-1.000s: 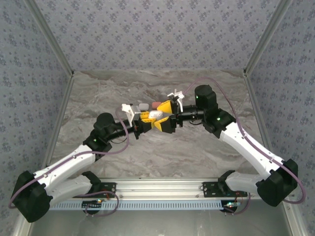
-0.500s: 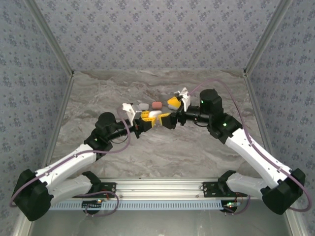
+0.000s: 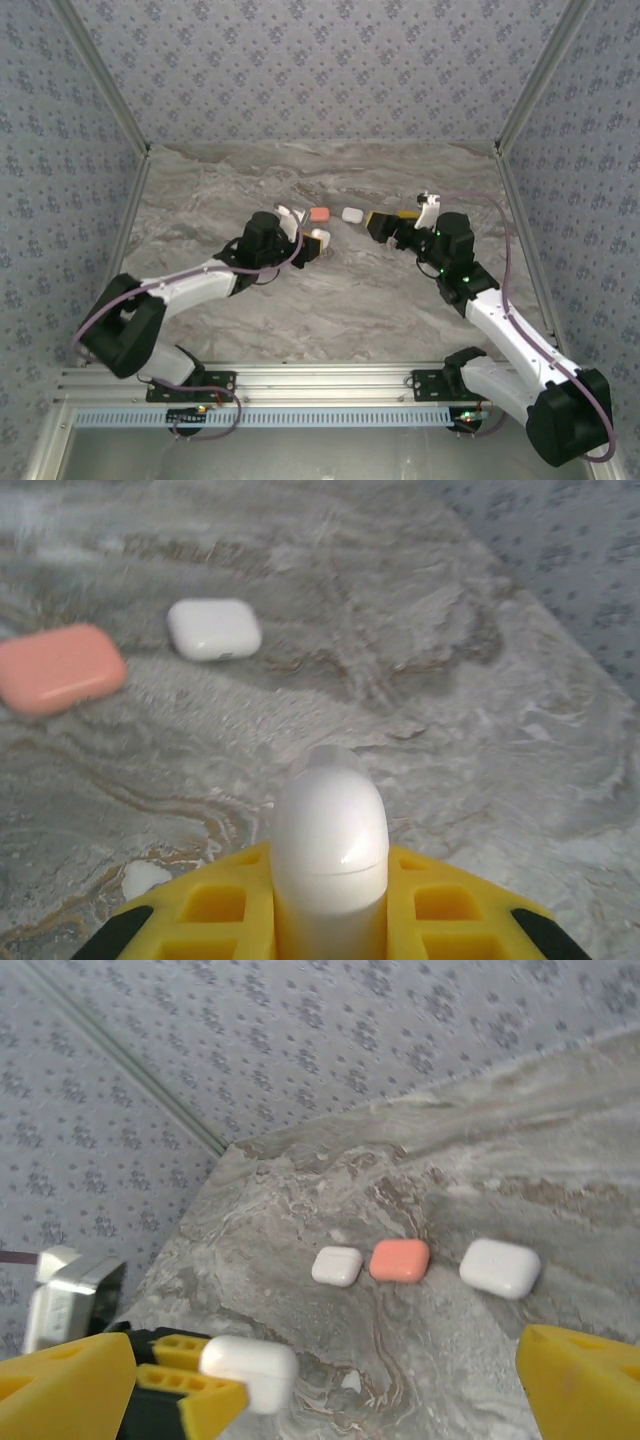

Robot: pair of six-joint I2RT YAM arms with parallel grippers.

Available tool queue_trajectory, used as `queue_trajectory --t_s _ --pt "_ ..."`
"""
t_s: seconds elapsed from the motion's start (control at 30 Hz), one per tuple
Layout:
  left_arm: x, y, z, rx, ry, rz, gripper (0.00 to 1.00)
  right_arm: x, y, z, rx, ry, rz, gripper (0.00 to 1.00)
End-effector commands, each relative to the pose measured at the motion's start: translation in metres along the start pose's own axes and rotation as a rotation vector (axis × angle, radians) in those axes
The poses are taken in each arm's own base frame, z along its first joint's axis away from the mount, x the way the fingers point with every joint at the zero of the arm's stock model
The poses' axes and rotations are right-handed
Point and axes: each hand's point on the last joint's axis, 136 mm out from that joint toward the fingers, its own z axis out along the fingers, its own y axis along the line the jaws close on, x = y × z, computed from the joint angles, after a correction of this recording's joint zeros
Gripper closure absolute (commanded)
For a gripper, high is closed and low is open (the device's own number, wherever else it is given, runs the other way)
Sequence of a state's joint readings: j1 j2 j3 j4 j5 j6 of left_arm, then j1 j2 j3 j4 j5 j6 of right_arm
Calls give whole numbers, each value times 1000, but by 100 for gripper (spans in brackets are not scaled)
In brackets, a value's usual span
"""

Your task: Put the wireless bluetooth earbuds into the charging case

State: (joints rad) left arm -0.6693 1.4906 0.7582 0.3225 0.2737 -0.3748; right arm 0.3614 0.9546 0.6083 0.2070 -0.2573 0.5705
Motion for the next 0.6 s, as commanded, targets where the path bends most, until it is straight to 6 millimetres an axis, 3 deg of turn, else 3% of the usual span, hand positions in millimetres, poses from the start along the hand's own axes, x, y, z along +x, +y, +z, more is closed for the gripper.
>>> queue_trajectory --t_s 0.0,0.23,0.57 --pt "-6 8 15 -42 28 -125 100 -17 9 -1 -41 -68 85 0" --pt "17 29 36 -111 100 -244 100 -14 6 -1 -27 -52 72 0" --pt "37 41 53 -151 190 -320 99 -6 3 -1 -8 -20 63 0"
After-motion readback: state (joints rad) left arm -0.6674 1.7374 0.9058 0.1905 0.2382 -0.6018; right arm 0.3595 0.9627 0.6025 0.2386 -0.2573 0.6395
